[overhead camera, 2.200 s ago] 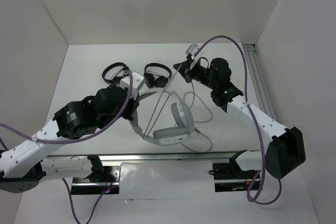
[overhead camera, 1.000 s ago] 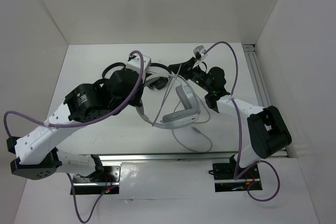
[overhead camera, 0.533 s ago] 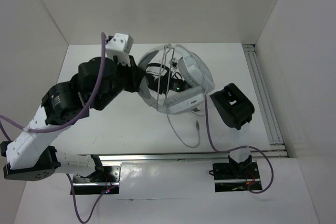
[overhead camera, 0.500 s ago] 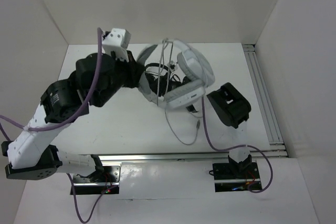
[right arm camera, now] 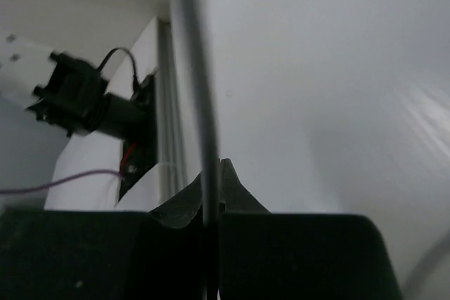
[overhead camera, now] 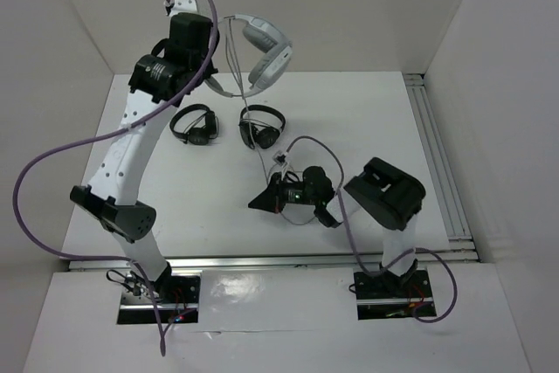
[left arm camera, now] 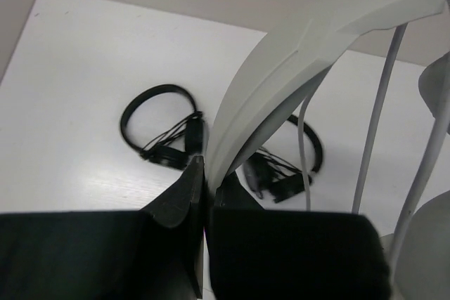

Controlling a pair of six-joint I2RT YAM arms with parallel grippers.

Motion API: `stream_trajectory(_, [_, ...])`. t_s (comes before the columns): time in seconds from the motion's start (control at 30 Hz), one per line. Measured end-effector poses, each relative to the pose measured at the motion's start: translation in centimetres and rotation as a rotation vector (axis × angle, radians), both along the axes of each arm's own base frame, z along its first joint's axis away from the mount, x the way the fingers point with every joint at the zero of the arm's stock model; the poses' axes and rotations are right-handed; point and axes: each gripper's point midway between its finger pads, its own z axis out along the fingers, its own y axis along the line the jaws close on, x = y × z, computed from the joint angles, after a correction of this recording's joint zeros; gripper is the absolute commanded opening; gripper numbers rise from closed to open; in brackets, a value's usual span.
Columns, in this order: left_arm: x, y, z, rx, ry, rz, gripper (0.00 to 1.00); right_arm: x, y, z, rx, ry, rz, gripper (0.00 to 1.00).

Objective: Wrap the headphones

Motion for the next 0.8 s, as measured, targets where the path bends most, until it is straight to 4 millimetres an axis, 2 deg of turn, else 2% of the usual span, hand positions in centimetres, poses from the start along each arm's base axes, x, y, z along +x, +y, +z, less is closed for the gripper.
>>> stream_trajectory(0.07, [1.3,1.6,-2.3,0.033,0.049,0.063,0.00,-2.8,0.1,2.9,0.027,-0.090,0.048,0.00])
stream_trajectory(0.13, [1.5,2.6,-4.3,0.067,0.094,0.107,0.00,-5.3,0.5,8.1,0.111,-0.247,0.104,0.00])
stream_trajectory(0.27, [1.2,3.4,-8.8,0.107,0.193,0.142,0.00,-9.6,0.7,18.4,0.250,-0.547,0.157,0.00])
stream_trajectory(0.37, [0.4,3.8,-12.7,0.145,0.289,0.156,0.00,-12.0,0.7,23.2,0.273,-0.673,0.135,0.00])
stream_trajectory(0.47, [-1.4,3.9,-16.5,0.176,0.410,0.143,0.00,-12.4,0.6,24.1,0.198,-0.709,0.102,0.00])
stream_trajectory(0.6, [-2.6,5.0,-19.2,0.118,0.490,0.161,0.00,-12.2,0.7,22.1,0.070,-0.702,0.113,0.00])
stream_trajectory(0.7, [-2.7,6.4,-18.8,0.071,0.499,0.198,0.00,-14.0,1.3,20.3,0.004,-0.686,0.186,0.00])
stream_trajectory(0.8, [-2.4,6.8,-16.5,0.052,0.462,0.205,0.00,-16.1,2.6,18.8,-0.053,-0.679,0.283,0.00])
